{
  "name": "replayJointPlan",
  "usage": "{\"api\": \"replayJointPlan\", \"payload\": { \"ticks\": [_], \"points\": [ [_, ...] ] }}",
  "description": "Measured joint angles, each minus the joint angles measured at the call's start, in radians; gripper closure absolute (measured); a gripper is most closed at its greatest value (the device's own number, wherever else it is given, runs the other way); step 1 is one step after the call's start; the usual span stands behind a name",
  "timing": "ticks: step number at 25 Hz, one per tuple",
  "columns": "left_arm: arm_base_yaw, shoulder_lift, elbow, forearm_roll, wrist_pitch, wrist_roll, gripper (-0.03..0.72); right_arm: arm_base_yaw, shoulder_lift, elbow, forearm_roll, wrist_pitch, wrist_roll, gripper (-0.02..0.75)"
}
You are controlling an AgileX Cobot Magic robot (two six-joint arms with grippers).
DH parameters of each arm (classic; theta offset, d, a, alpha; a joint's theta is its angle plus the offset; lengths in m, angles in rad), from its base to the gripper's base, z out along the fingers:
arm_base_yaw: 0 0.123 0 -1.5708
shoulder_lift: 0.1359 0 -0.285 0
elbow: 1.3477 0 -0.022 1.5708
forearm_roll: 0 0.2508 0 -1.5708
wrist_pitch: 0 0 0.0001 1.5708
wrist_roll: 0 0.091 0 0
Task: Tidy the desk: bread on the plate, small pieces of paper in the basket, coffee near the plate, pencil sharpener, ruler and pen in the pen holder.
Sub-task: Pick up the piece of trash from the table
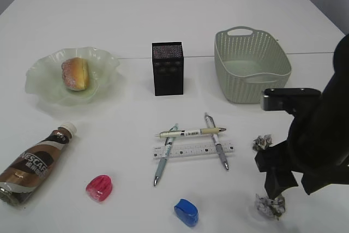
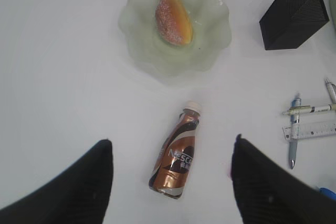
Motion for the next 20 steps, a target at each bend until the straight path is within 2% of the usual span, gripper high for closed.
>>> {"api": "replayJointPlan", "payload": {
  "ticks": [10,20],
  "points": [
    [0.000,0.000,0.000,0.001,0.000,0.000,0.175,0.023,0.172,-0.003,-0.074,-0.089,0.038,0.239],
    [0.000,0.000,0.000,0.002,0.000,0.000,0.176,0.023,0.226,-0.009,-0.081,-0.137,0.044,0.239]
  ]
}}
